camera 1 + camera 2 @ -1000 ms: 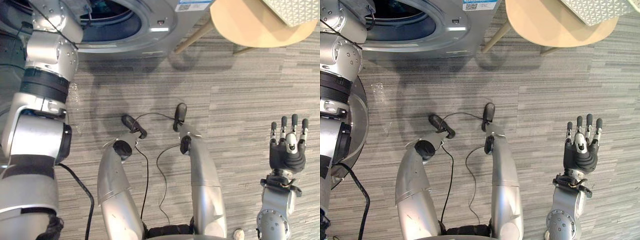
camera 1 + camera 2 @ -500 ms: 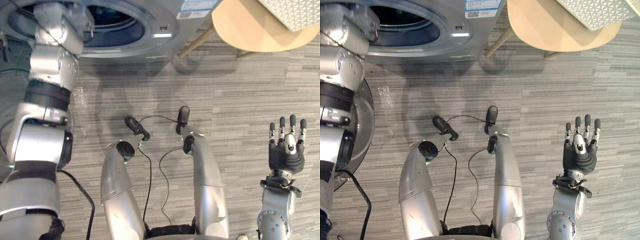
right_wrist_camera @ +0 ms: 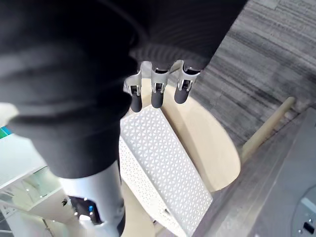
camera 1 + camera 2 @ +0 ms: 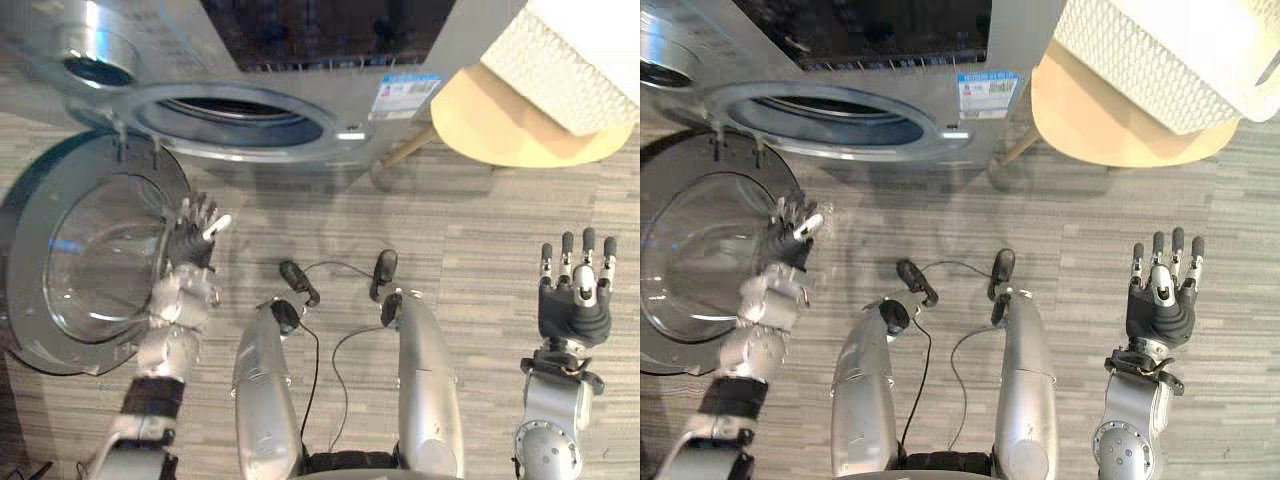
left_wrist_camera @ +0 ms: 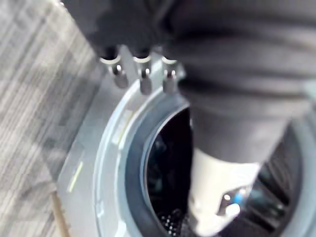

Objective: Pick up the laundry basket with both hands and put the clothes into the washing machine.

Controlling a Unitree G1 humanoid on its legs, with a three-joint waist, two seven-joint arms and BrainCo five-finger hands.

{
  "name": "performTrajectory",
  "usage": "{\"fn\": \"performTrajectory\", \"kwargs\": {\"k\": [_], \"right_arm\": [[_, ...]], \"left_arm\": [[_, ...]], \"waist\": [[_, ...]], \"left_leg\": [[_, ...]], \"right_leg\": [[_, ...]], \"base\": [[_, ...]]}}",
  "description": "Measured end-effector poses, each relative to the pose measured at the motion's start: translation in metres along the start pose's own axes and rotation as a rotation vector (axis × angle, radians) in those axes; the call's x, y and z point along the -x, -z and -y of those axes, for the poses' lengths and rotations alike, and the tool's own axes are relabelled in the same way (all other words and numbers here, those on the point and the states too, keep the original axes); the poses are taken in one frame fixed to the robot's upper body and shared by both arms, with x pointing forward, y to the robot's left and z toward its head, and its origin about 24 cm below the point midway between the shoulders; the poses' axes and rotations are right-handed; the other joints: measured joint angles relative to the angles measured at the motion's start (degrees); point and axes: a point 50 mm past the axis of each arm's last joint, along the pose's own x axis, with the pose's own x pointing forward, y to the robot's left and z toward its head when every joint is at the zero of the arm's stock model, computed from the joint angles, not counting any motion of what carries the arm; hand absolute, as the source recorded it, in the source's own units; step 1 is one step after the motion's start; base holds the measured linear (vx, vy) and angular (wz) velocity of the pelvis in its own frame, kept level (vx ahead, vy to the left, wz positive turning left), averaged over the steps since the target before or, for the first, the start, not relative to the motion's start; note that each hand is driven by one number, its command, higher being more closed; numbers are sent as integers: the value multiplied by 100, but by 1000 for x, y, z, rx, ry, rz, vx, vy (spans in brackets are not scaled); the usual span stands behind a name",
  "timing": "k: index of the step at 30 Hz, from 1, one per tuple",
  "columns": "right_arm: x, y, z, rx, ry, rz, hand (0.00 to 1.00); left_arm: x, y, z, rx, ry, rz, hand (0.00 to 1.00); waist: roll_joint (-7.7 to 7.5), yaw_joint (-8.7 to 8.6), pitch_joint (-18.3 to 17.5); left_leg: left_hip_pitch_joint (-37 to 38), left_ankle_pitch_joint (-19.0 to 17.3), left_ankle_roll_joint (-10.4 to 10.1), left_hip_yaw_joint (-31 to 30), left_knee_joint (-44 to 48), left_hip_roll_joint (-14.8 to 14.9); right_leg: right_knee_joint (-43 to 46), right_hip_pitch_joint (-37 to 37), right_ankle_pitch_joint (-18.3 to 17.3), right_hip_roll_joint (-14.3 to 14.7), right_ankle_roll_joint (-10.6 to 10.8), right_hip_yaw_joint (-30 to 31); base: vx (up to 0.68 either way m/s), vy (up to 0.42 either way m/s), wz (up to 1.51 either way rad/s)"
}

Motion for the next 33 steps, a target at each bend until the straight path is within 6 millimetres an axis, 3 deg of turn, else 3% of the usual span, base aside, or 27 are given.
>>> {"fn": "performTrajectory", "kwargs": {"k": [2, 4, 7, 9, 13, 19, 22, 25, 27, 28, 30, 32, 33], "right_arm": [[0, 0, 0, 2, 1, 3, 0], [1, 0, 1, 12, 4, 9, 0], [3, 10, 4, 28, 15, -30, 0], [7, 20, 5, 22, 24, -79, 0], [18, 34, 7, 2, 49, -139, 0], [34, 62, 21, 48, 115, -267, 0], [37, 76, 28, 76, 136, -332, 0], [36, 74, 42, 101, 207, -311, 0], [32, 78, 49, 106, 246, -309, 0], [28, 79, 51, 106, 252, -307, 0], [26, 81, 55, 116, 270, -311, 0], [25, 79, 56, 117, 276, -302, 0], [24, 77, 56, 120, 277, -295, 0]], "left_arm": [[19, 20, -1, 68, -36, -30, 0], [54, 60, 2, 162, -111, -131, 0], [96, 97, 4, 156, -182, -263, 0], [119, 111, 1, 175, -229, -327, 0], [143, 115, 7, 182, -206, -372, 0], [151, 86, 16, 54, -130, -266, 0], [150, 57, 16, 37, -175, -122, 0], [154, 29, -3, -64, -278, 2, 0], [158, 8, -20, -160, -366, 82, 0], [159, -3, -25, -211, -399, 123, 0], [163, -24, -33, -300, -457, 209, 0], [166, -38, -36, -353, -492, 273, 0], [166, -48, -36, -392, -507, 319, 0]], "waist": [[31, 29, -22], [178, 59, -255], [297, 185, -576], [296, 192, -898], [256, 217, -1292], [128, 262, -1990], [135, 367, -2150], [150, 365, -2172], [17, 356, -2204], [72, 415, -2219], [194, 498, -2311], [275, 501, -2525], [322, 471, -2696]], "left_leg": [[296, 24, -33, -20, -166, -102], [702, 52, -74, -88, -410, -269], [1365, 89, -157, -229, -738, -499], [1764, 101, -220, -338, -956, -628], [2366, 143, -295, -465, -1259, -770], [3225, 461, -431, -1055, -1902, -992], [3514, 772, -415, -1551, -2195, -1125], [3459, 983, -283, -1742, -1851, -1152], [3408, 1296, -176, -1871, -1808, -1260], [3258, 1011, -50, -1858, -1102, -1104], [3269, 633, -84, -1899, -63, -713], [3546, 569, -145, -1922, -218, -488], [3695, 503, -301, -1951, -687, -468]], "right_leg": [[-38, 290, -64, -53, 49, -40], [-69, 725, -217, -185, 88, -166], [-80, 1405, -446, -332, 174, -309], [-99, 1848, -636, -417, 206, -447], [-127, 2506, -828, -528, 249, -688], [-420, 3703, -1095, -585, 242, -1422], [-734, 4384, -1121, -559, 261, -1983], [-927, 4857, -1127, -535, 252, -2366], [-1212, 5003, -1058, -587, 142, -2593], [-1273, 5047, -946, -562, 97, -2702], [-1528, 5231, -800, -424, 67, -2870], [-1943, 5313, -632, -286, 163, -3150], [-2206, 5265, -558, -177, 300, -3235]], "base": [[69, -31, 30], [78, -31, 46], [128, -60, 44], [144, -100, 49], [149, -114, 39], [134, -130, 53], [75, -123, 81], [-34, -68, 73], [-122, -18, 39], [-126, 6, 9], [-118, 39, -9], [-71, 51, -1], [-25, 61, 9]]}}
